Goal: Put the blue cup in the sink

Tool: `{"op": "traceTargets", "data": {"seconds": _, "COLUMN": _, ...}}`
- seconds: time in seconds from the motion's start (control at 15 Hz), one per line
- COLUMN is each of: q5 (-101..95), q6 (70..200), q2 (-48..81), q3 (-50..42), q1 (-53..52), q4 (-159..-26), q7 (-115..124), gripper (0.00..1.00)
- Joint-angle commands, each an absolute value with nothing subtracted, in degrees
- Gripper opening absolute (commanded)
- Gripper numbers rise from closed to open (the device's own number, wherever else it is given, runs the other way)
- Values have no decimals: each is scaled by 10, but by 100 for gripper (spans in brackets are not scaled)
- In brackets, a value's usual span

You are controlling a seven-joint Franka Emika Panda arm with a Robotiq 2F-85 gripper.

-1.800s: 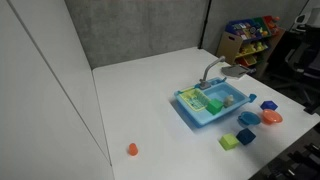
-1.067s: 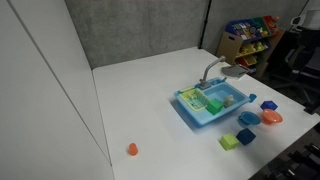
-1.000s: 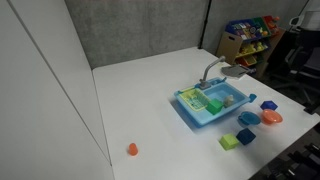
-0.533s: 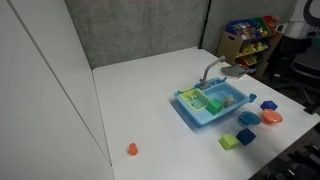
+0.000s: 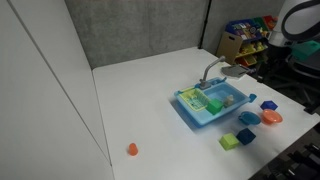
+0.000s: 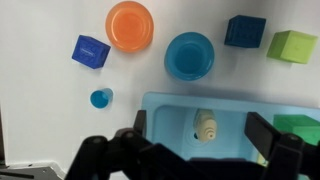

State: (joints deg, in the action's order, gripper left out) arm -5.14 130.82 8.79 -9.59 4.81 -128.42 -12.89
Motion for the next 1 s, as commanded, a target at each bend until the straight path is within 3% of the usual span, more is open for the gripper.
{"op": "traceTargets", "data": {"seconds": 0.0, "q5": -64, "q6": 1329, "q2": 142, "q3": -94, "q1": 59, "q4": -1242, "q7": -52, "gripper": 100}}
{"op": "traceTargets", "data": {"seconds": 0.93, "q5": -41, "q6": 1382, "q2": 290, "q3": -130, "q1": 108, "q4": -1140, "q7": 74, "gripper": 100}}
